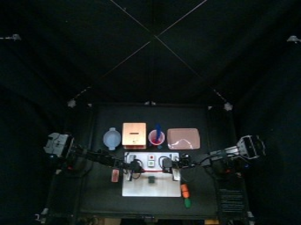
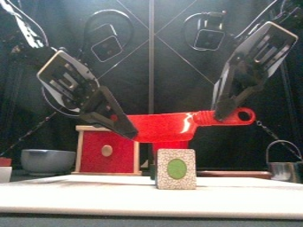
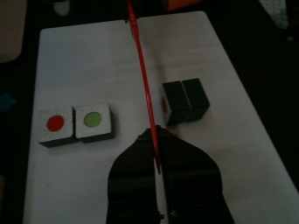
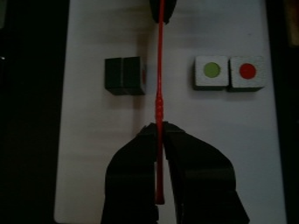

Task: Cut the sushi into 4 pieces with the knife
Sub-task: Cut the sushi into 4 pieces

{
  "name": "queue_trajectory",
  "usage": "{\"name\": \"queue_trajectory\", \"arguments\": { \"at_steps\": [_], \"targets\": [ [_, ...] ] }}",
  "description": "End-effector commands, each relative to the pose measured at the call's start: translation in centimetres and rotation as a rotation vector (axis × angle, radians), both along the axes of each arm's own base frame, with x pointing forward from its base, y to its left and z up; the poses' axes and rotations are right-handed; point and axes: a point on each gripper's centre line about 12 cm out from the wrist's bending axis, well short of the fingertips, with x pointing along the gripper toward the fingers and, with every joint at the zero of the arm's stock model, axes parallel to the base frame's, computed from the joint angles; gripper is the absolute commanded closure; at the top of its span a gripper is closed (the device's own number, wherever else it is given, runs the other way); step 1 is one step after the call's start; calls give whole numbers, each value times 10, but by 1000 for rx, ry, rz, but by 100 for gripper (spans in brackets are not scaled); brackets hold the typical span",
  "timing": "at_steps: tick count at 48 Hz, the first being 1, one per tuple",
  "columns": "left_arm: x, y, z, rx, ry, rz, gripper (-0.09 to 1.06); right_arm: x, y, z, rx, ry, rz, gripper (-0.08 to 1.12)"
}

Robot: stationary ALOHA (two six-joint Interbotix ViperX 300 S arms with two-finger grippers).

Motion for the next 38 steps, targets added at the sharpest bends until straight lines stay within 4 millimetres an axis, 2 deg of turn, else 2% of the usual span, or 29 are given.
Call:
{"name": "queue_trajectory", "arguments": {
  "at_steps": [1, 9, 16, 38],
  "targets": [
    [3, -10, 7, -8, -23, -23, 73, 6, 6, 9, 14, -32, 6, 101],
    [2, -17, 3, -10, -10, -36, 73, 7, 12, -4, 27, 7, 6, 101],
    [2, -21, -3, -7, 5, -46, 73, 9, 15, -8, 27, 18, 10, 101],
    [5, -27, -25, -4, 58, -47, 73, 12, 15, -30, 19, 81, 3, 101]
  ]
}}
